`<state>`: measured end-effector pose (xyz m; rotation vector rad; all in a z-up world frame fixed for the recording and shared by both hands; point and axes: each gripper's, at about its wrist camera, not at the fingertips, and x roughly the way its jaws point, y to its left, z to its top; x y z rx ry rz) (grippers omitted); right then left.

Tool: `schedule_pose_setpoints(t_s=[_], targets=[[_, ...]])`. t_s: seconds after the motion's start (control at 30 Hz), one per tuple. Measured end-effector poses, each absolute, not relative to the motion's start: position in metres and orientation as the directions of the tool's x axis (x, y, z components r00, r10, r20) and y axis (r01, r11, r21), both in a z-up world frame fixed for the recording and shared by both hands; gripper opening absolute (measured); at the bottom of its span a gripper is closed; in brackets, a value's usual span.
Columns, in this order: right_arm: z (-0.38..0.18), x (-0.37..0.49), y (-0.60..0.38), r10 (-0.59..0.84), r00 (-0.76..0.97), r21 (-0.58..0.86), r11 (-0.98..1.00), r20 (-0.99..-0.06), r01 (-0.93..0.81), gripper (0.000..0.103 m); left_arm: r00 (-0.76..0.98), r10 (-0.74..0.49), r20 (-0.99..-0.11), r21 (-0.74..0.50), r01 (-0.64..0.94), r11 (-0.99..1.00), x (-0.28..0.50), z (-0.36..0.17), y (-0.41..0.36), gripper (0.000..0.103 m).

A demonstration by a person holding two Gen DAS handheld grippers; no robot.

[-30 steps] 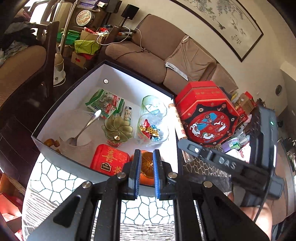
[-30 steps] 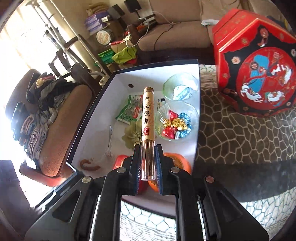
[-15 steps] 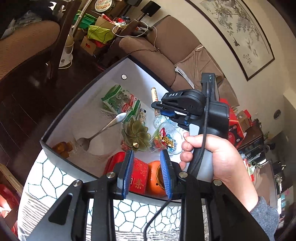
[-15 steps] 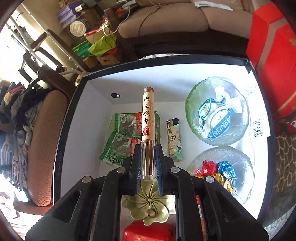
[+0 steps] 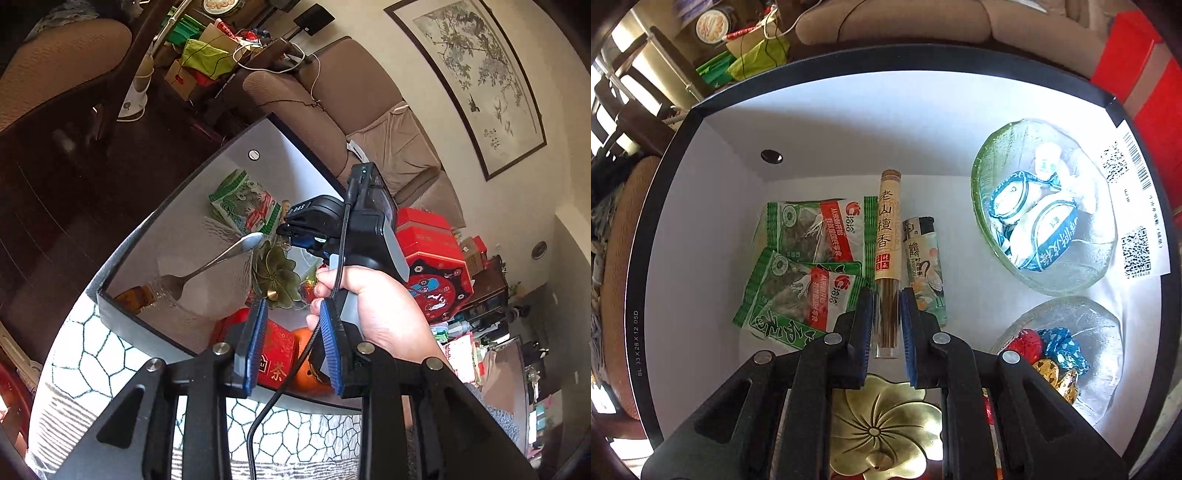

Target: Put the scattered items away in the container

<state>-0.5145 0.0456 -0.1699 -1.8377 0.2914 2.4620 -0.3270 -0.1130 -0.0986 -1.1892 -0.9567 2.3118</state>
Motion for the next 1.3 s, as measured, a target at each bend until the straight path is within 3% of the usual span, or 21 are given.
schedule_pose_setpoints(t_s=[0.27,0.37,0.43,0.53,0.7,0.97,1.3], targets=[[-0.12,-0.491,0.059,-0.118,-0.37,0.151,-0.987,-0.921,-0.061,0.019,-0.588,0.568,-0.576,-0.697,-0.009,-0.717,-0.327,-0.099,-0.126,0.029],[-0.088,-0.466,0.071,-0.117,-0.435,0.13,-0.991,-0.893,-0.001,0.024,-0.587,0.545,-0.598,-0.657,-0.03,-0.753,-0.325,-0.096,-0.117,0.03],[-0.071,-0.444,0.082,-0.118,-0.465,0.115,-0.993,-0.877,0.034,0.024,-0.587,0.528,-0.613,-0.615,-0.065,-0.786,-0.321,-0.091,-0.105,0.034],[-0.053,-0.411,0.098,-0.126,-0.494,0.104,-0.992,-0.86,0.072,0.026,-0.584,0.526,-0.618,-0.571,-0.127,-0.811,-0.313,-0.084,-0.083,0.049],[-0.033,-0.334,0.147,-0.139,-0.531,0.112,-0.99,-0.836,0.082,0.033,-0.56,0.521,-0.645,-0.508,-0.195,-0.839,-0.299,-0.079,-0.048,0.051],[-0.055,-0.238,0.204,-0.057,-0.564,0.044,-0.998,-0.824,0.038,0.041,-0.586,0.431,-0.686,-0.257,-0.359,-0.897,-0.245,-0.067,0.018,0.051],[-0.081,-0.18,0.216,-0.065,-0.564,0.048,-0.998,-0.823,0.045,0.041,-0.611,0.313,-0.727,-0.162,-0.29,-0.943,-0.187,-0.088,0.057,0.054]])
